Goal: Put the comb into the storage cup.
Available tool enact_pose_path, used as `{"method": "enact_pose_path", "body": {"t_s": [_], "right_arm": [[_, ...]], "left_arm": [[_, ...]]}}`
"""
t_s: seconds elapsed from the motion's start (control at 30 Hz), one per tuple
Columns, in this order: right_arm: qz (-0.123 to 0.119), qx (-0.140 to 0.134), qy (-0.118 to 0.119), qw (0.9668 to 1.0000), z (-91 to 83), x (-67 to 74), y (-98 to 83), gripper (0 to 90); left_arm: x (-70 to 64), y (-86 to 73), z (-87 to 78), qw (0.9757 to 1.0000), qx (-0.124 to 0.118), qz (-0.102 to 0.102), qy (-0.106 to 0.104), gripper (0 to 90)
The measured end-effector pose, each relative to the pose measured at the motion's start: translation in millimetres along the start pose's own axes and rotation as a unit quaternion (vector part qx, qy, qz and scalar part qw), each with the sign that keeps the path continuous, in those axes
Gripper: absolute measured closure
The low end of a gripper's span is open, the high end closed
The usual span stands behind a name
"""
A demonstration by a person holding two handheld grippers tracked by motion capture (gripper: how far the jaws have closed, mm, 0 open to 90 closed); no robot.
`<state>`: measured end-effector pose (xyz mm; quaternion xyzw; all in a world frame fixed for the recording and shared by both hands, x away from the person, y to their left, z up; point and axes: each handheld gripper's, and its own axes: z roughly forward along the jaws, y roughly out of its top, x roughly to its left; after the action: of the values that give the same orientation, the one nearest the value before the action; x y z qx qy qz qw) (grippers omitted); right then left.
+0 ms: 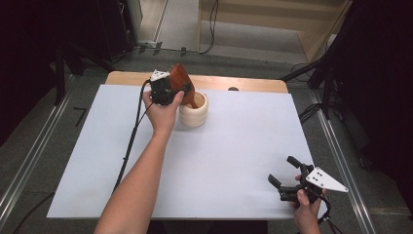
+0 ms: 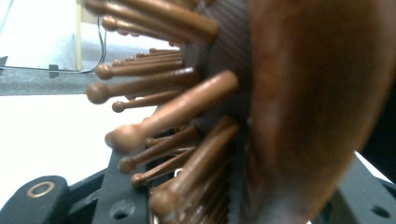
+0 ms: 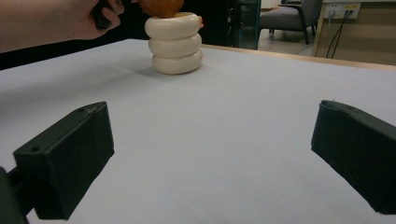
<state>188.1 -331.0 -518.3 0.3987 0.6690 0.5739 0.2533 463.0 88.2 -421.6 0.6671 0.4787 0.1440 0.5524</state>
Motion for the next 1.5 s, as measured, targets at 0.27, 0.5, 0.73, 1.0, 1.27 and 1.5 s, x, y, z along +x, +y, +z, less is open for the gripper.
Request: {"method": "enact_pose_path", "body": {"t_s": [0.27,0.5,0.73,1.0,1.27,1.5], "right_arm": [[-0.001,0.0,0.0,1.0,0.3,0.1,0.0,0.0],[-0.001,0.001,0.001,1.0,0.6,0.3,0.0,0.0],[-0.001,0.001,0.002,1.0,0.8,0.5,0.0,0.0],[-0.003,0.002,0.002,1.0,0.9,0.5,0.1,0.0],[-0.003,0.002,0.001,1.0,1.2,0.7,0.1,0.0],[-0.004,0.003,0.0,1.0,1.4,1.0,0.1,0.0]], "left_arm": [[6.3,0.8,-2.3,0.9999,-0.002,-0.003,0.012,41.8],[2.9,0.7,-4.3,0.9997,0.004,0.022,0.013,10.2],[2.0,1.5,-8.6,0.9995,0.003,0.028,0.013,0.0],[5.3,-3.5,-13.9,0.9993,0.004,0.032,0.019,0.0],[8.7,-9.2,-24.6,0.999,-0.001,0.037,0.023,0.0],[10.1,-14.7,-33.5,0.9985,-0.003,0.048,0.025,0.0]]}}
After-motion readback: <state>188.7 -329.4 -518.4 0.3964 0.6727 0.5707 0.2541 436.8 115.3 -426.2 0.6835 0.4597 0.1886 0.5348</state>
